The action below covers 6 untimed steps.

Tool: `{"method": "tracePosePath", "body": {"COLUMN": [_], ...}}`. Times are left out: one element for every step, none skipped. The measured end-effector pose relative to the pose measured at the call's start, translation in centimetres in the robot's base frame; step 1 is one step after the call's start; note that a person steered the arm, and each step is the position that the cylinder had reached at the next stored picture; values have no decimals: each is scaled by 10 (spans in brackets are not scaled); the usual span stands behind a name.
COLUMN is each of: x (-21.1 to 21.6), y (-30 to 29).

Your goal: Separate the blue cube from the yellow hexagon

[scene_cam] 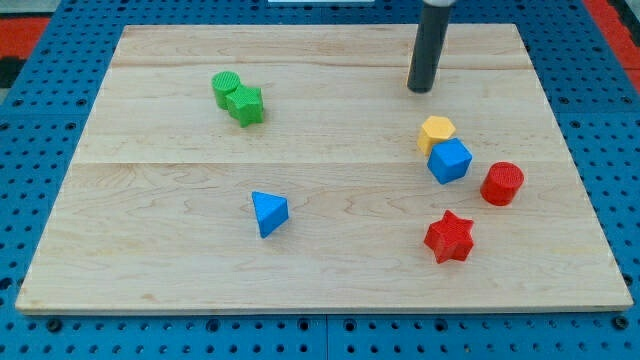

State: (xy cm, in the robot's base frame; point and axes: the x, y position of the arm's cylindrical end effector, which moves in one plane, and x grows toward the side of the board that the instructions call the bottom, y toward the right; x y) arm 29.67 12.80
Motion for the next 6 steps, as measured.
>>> {"method": "tracePosePath", "body": {"x": [-1,37,98,126,146,145], "y": [64,103,98,46,-14,-50]}}
